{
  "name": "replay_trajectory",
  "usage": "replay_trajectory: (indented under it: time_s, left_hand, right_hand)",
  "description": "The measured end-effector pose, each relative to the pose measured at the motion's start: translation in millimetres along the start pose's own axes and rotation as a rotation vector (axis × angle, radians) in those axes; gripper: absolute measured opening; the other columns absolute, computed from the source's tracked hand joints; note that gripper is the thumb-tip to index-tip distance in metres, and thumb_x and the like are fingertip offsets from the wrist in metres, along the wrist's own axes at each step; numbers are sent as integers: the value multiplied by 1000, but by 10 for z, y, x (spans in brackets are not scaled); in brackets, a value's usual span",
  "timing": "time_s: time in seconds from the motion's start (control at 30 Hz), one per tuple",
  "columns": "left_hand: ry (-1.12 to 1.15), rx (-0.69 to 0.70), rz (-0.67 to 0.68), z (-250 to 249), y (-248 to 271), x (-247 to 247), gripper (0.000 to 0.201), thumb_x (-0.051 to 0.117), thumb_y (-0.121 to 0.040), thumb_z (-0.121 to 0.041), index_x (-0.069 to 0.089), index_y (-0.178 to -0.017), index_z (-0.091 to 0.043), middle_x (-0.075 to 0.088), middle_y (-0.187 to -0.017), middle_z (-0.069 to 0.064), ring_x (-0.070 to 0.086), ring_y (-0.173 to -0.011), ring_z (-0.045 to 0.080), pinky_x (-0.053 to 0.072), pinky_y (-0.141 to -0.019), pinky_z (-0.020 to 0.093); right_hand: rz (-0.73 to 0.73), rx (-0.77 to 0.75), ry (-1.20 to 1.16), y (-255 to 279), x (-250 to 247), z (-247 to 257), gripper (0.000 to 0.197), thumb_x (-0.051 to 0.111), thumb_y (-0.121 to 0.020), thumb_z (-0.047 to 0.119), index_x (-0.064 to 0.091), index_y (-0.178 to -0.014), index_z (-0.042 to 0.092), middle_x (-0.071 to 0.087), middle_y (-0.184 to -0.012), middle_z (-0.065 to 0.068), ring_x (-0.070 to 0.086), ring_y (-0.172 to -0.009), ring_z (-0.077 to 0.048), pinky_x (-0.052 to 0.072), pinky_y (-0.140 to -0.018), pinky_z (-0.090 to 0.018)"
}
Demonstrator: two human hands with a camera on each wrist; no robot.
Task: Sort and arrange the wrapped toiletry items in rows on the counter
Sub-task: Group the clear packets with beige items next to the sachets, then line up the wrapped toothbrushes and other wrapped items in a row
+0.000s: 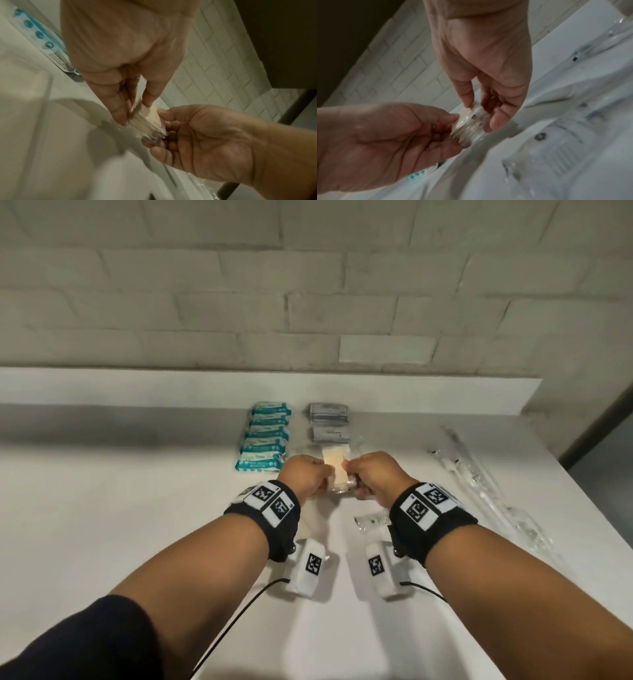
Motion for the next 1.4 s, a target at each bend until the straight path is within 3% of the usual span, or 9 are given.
replay_trajectory:
  time_s: [0.2, 0.43, 0.57, 0.67, 0.73, 0.83, 0.97, 1.27, 1.4]
  left_hand:
    - [-385, 5, -85, -126, -355, -87, 23, 65, -78, -19, 60, -58, -10, 64, -77, 18, 57, -73, 26, 46, -66, 31]
    - [-394, -35, -37, -12, -546, -101, 16, 64, -80, -22, 64, -82, -5, 70, -92, 17, 69, -87, 33, 58, -81, 44]
    - [-434, 74, -78, -104, -436, -175, 30, 62, -85, -32, 64, -100, -5, 69, -97, 15, 67, -88, 31, 57, -82, 43]
    - [-398, 187, -31, -199, -128, -233, 20, 55, -92, -22, 57, -112, -18, 64, -106, 4, 65, -89, 22, 56, -81, 39]
    - [-549, 273, 97, -195, 110, -198, 17, 51, -95, -21, 60, -109, -24, 64, -106, -3, 63, -86, 15, 53, -76, 31]
    - [-974, 283, 200, 2, 414, -150, 28, 44, -96, -18, 62, -116, -24, 61, -121, -4, 58, -107, 16, 46, -93, 30]
    - [-1017, 168, 154, 234, 619, -156, 42, 42, -92, -5, 56, -129, -19, 50, -133, 3, 49, -123, 22, 39, -105, 31]
    - [-992, 234, 255, 420, 1117, 316, 48, 42, -92, -5, 51, -136, -21, 42, -141, 0, 41, -131, 18, 33, -110, 28]
    - [-1133, 284, 298, 422, 1259, 442, 48, 43, -91, -5, 55, -134, -23, 46, -138, 2, 45, -128, 21, 37, -107, 33]
  right_hand:
    - [-20, 67, 96, -447, 151, 11, 22, 62, -87, 10, 54, -66, 6, 54, -61, -9, 52, -49, -21, 42, -42, -23]
    - [-45, -6, 394, -532, 176, 135, 16, 61, -77, 13, 64, -70, -1, 58, -60, -15, 52, -46, -25, 41, -45, -25]
    - [-122, -190, 784, -442, -2, 343, 27, 55, -87, 28, 65, -99, 6, 66, -99, -15, 64, -89, -32, 46, -71, -27]
    - [-183, -235, 1000, -290, -276, 327, 29, 46, -91, 27, 62, -113, 15, 57, -114, -14, 58, -102, -35, 49, -90, -38]
    - [-67, -209, 1174, -199, -367, 204, 26, 46, -91, 20, 64, -108, 12, 59, -111, -10, 58, -102, -32, 50, -88, -36]
    - [79, -188, 1269, 15, -440, 17, 23, 50, -90, 11, 58, -71, 23, 58, -88, 0, 60, -87, -24, 48, -74, -30]
    - [117, -156, 1283, 209, -554, -143, 14, 56, -86, 23, 67, -91, 29, 64, -105, 9, 61, -93, -16, 49, -78, -28]
    - [281, -238, 1284, 848, -543, -411, 29, 50, -86, 16, 71, -102, 27, 65, -115, 10, 61, -105, -16, 50, -94, -37]
    - [266, -254, 1108, 1111, -733, -443, 33, 50, -94, 12, 66, -119, 26, 61, -125, 12, 56, -115, -11, 43, -100, -26]
Point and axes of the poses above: each hand's wrist, its own y-axis away from the middle knuckle, its own x-axis out of the palm, z = x × y, the point moved 7 cm from there along -y, towards the middle knuckle
